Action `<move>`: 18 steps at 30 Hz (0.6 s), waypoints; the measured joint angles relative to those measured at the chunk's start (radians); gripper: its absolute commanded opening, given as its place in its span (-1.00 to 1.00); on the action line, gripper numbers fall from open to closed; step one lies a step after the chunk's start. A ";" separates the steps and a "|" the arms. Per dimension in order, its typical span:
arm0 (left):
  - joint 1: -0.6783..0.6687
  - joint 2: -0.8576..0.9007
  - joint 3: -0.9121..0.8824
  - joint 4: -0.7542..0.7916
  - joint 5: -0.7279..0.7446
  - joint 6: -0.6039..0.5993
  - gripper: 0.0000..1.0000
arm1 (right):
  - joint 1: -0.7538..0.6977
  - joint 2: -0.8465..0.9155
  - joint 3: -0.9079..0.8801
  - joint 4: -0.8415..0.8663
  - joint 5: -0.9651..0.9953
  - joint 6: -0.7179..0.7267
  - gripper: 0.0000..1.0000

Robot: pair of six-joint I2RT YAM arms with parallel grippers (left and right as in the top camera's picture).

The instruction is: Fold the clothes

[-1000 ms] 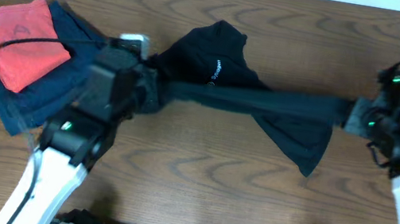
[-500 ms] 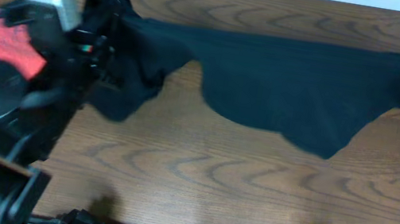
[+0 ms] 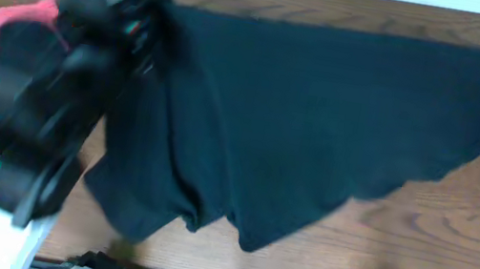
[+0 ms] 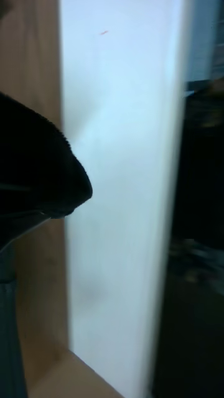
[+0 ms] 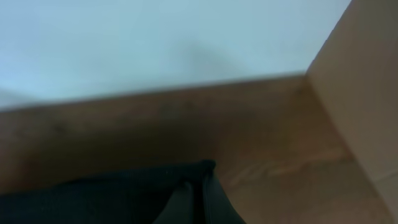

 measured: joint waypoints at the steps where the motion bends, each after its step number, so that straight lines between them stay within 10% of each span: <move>1: 0.000 0.064 0.000 0.027 0.000 0.017 -0.88 | 0.000 0.060 0.000 0.007 0.003 -0.003 -0.99; 11: 0.042 0.554 0.004 0.590 0.005 0.099 -0.88 | -0.042 0.410 -0.019 0.227 -0.025 0.025 -0.98; 18: 0.040 0.513 0.254 0.259 0.037 0.075 -0.88 | -0.122 0.357 0.160 0.127 -0.068 0.032 -0.98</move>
